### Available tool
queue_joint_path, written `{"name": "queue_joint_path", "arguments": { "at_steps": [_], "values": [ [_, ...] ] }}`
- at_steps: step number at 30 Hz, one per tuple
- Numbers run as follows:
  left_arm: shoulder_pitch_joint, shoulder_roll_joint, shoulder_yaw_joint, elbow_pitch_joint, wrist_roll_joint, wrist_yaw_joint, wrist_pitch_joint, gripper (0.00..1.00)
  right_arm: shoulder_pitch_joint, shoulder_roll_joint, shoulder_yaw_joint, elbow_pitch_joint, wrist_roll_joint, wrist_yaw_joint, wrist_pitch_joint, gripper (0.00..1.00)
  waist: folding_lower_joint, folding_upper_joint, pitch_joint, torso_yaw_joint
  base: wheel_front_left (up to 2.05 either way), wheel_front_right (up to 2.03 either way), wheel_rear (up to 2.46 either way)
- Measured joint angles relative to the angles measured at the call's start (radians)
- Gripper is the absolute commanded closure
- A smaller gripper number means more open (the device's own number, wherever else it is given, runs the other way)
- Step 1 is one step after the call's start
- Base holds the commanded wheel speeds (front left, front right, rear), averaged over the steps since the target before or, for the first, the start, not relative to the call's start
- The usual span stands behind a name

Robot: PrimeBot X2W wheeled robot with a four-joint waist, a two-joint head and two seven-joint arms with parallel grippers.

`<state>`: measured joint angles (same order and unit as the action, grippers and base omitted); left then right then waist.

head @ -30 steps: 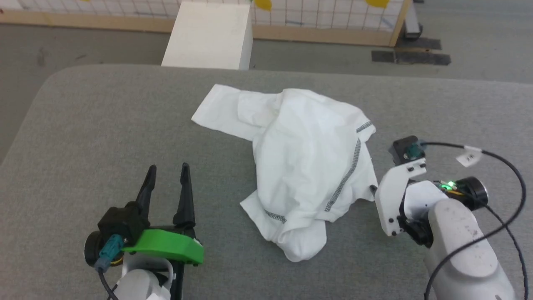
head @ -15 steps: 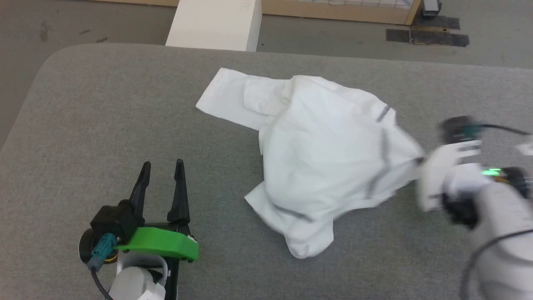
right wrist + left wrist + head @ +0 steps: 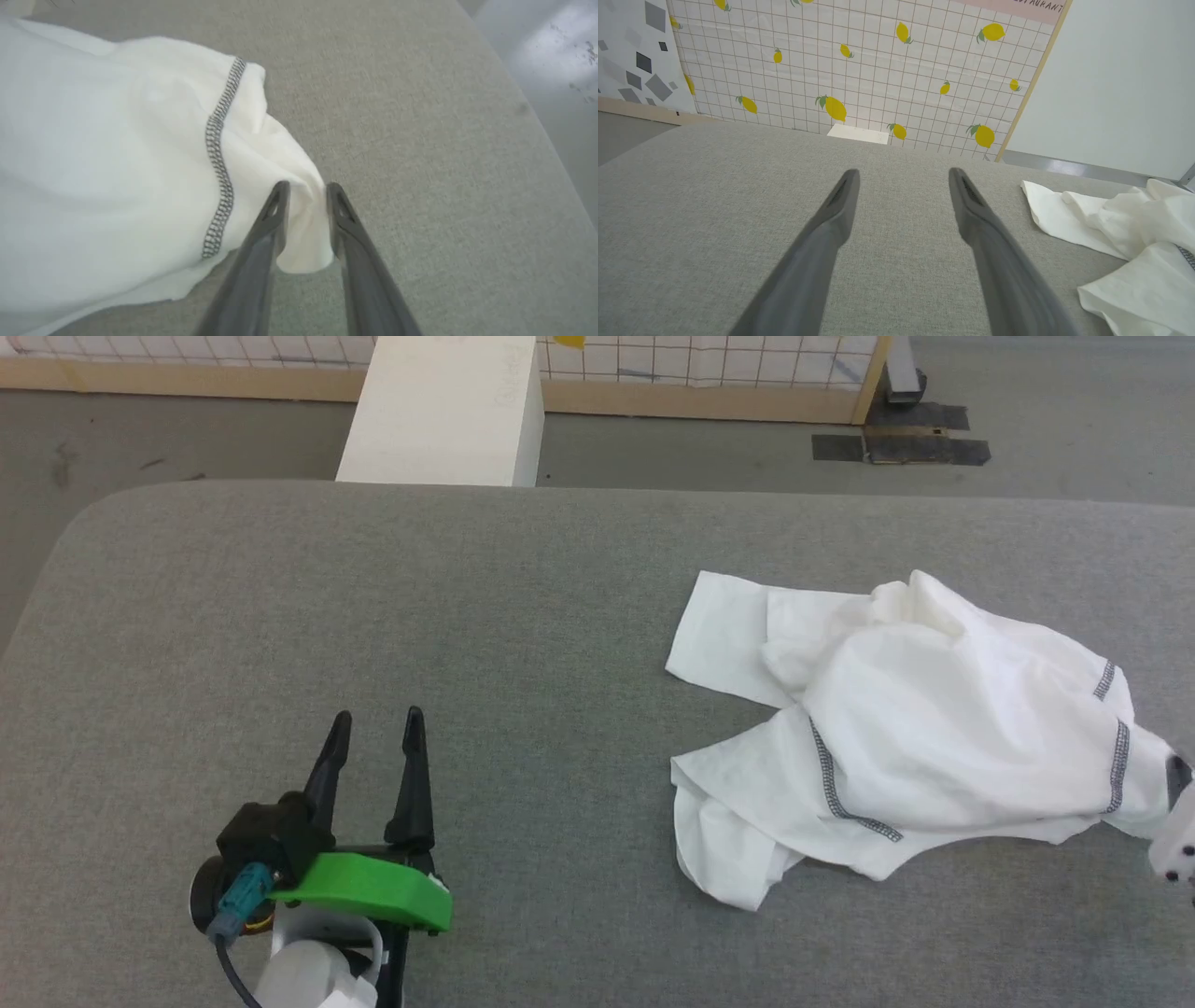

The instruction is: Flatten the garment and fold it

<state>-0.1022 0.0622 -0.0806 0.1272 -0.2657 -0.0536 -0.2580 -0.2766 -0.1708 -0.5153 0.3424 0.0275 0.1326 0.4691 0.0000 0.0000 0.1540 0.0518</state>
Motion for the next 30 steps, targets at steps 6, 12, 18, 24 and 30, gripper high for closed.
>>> {"name": "queue_joint_path", "arguments": {
  "at_steps": [6, 12, 18, 24, 30],
  "values": [
    [-0.002, -0.003, -0.033, 0.037, -0.064, -0.023, 0.018, 0.0, 0.036, 0.104, -0.003, -0.205, 0.099, 0.0, -0.197, 0.0, 0.0001, 0.0, -0.023, -0.009, 0.0, 0.0, 0.0],
    [-0.028, -0.006, -0.178, 0.061, -0.25, -0.051, 0.257, 0.0, 0.163, 0.119, 0.045, -0.26, 0.203, 0.0, -0.234, 0.0, 0.0001, 0.0, -0.035, -0.028, 0.0, 0.0, 0.0],
    [-0.107, -0.011, -0.387, 0.09, -0.333, -0.033, 0.621, 0.0, 0.203, 0.12, 0.105, -0.212, 0.231, 0.0, -0.257, 0.0, 0.0, 0.0, -0.039, -0.066, 0.0, 0.0, 0.0],
    [-0.192, -0.015, -0.466, 0.185, -0.306, 0.004, 0.77, 0.0, 0.203, 0.12, 0.148, -0.192, 0.238, 0.0, -0.277, 0.0, 0.0, 0.0, -0.027, -0.11, 0.0, 0.0, 0.0],
    [-0.228, -0.014, -0.487, 0.253, -0.309, 0.002, 0.764, 1.0, 0.201, 0.12, 0.158, -0.187, 0.237, 0.0, -0.295, 0.0, 0.0, 0.0, -0.006, -0.147, 0.0, 0.0, 0.0]
  ]
}}
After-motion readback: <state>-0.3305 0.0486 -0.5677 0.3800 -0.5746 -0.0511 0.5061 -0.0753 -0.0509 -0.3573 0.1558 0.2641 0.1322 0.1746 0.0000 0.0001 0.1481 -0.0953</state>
